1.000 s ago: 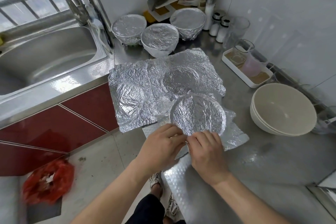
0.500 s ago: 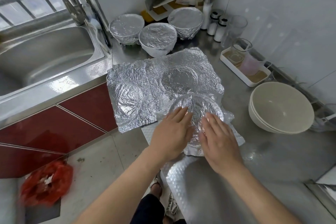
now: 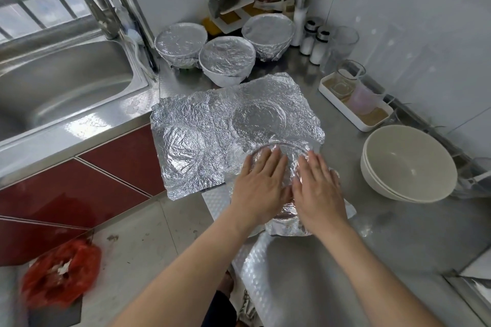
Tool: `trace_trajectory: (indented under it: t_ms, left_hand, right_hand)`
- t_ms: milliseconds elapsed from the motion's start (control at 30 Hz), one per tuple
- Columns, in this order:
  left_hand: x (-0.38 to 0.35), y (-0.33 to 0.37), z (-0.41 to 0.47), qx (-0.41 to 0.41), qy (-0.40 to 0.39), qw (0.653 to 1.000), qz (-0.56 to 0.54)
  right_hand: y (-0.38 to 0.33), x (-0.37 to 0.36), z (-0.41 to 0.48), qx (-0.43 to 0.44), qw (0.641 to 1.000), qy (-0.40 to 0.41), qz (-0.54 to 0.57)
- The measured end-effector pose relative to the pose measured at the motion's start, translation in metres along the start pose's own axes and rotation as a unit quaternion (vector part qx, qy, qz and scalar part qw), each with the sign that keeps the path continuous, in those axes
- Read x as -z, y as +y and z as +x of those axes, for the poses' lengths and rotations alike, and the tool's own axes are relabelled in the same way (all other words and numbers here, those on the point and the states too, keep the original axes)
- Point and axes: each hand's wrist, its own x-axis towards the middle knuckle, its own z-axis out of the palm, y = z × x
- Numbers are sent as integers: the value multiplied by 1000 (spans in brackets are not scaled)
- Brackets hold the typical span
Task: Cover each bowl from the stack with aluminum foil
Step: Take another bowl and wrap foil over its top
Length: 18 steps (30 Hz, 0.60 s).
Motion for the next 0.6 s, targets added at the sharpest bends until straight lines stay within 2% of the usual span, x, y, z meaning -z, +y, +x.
trace_trajectory:
  t_ms: [33, 100, 167, 233, 333, 467, 600]
  left_hand:
    - [0, 1, 1, -1, -4, 1000, -4]
    - [-2, -1, 3, -8, 5, 1000, -29]
    - [1, -4, 4, 0, 71, 995, -71]
    - [8, -12, 6, 53, 149, 979, -126]
    - [15, -27, 14, 132, 176, 957, -191]
    - [18, -33, 23, 142, 178, 946, -231]
    - [13, -36, 29, 151, 196, 939, -238]
  right_hand:
    - [0, -1, 1, -2, 1000, 1, 5]
    - [1, -2, 3, 7, 998, 52, 41]
    - [5, 1, 8, 1, 986, 137, 99]
    - [11, 8, 19, -41, 972, 181, 148]
    - [15, 19, 41, -81, 971, 148, 171]
    - [7, 20, 63, -53, 983, 74, 158]
    - [-3, 17, 81, -19, 992, 56, 112]
